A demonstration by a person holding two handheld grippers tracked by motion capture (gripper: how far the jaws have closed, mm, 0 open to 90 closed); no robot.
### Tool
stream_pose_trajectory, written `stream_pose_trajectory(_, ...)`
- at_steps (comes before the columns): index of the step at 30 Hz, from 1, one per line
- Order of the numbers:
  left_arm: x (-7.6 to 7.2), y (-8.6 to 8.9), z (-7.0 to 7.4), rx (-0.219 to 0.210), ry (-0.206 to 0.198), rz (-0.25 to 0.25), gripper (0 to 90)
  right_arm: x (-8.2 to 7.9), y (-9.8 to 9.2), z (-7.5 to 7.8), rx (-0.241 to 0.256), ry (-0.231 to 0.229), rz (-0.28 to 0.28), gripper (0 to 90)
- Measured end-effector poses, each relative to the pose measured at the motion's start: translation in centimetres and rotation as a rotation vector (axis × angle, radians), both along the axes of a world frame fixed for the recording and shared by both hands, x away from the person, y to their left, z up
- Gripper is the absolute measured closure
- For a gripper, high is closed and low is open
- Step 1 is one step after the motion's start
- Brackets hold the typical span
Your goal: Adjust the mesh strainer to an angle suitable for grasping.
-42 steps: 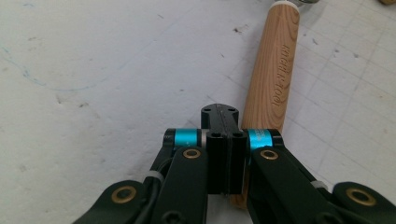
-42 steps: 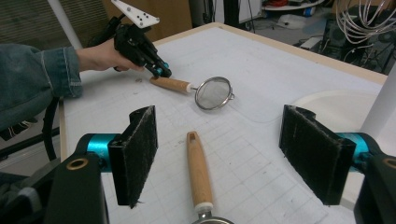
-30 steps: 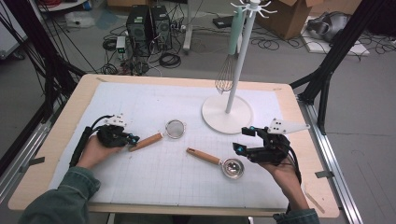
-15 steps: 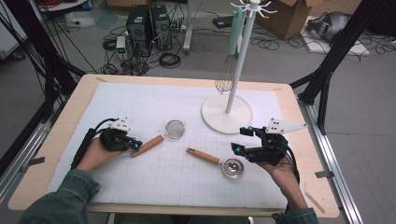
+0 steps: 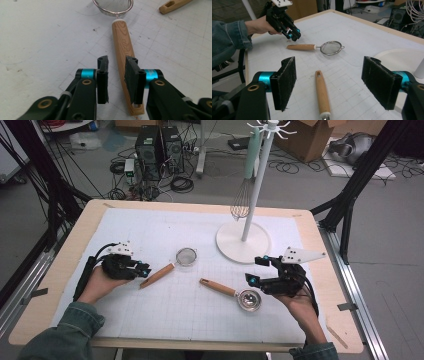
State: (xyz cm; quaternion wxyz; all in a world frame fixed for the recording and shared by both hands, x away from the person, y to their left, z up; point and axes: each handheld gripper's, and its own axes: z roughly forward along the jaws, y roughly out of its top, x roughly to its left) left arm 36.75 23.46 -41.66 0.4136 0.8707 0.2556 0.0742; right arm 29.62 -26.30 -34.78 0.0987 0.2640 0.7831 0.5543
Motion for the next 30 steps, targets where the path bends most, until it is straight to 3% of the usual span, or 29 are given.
stream_pose_trajectory(12,-0.1,-1.2,0.4,-0.042,0.002,-0.010,56.3,0.0,0.0,-0.2,-0.013,0.000,-0.007,26.7)
stream_pose_trajectory(30,-0.2,-2.7,0.3,-0.034,0.016,-0.021,44.2,0.0,-0.3,-0.5,-0.010,0.009,-0.013,26.7)
